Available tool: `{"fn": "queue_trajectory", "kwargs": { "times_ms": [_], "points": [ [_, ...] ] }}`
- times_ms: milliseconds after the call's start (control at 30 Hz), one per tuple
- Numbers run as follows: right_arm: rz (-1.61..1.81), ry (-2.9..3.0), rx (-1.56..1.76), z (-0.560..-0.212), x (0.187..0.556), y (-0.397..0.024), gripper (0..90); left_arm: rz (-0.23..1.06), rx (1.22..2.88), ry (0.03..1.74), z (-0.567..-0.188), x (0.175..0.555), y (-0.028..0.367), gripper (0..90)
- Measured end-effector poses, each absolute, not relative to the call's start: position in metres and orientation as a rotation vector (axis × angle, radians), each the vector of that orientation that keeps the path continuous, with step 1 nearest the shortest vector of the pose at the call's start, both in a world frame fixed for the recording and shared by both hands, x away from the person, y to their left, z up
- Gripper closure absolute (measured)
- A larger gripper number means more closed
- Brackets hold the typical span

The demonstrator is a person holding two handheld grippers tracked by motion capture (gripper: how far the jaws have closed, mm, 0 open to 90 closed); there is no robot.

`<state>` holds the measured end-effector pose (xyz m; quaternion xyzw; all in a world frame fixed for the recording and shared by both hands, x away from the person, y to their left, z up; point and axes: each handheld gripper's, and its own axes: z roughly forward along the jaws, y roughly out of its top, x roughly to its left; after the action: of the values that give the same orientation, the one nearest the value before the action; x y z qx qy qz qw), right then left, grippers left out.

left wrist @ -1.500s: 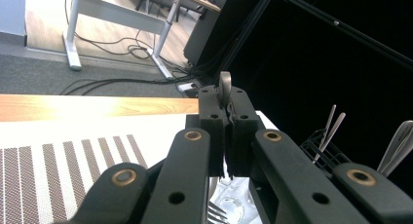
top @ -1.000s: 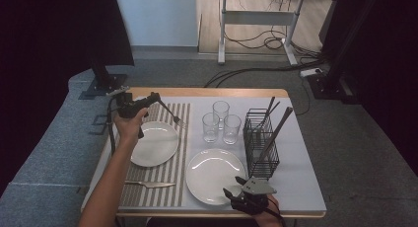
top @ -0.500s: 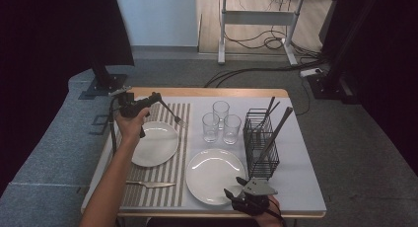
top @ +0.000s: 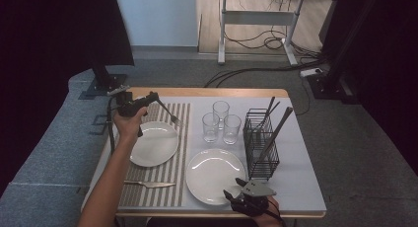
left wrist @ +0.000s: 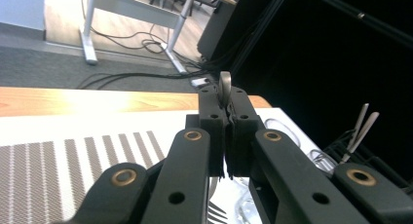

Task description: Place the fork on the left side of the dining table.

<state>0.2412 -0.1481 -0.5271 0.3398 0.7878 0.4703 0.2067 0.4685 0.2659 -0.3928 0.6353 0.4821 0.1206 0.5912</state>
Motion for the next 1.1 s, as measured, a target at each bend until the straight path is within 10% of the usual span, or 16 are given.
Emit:
{"fn": "queue_trajectory", "kwargs": {
  "times_ms": [1100],
  "points": [
    [1.314,2.193,0.948,-0.527,0.24,-0.15,38.4,0.352,1.499,1.144,-0.398,0.484,0.261,87.5]
  ]
}}
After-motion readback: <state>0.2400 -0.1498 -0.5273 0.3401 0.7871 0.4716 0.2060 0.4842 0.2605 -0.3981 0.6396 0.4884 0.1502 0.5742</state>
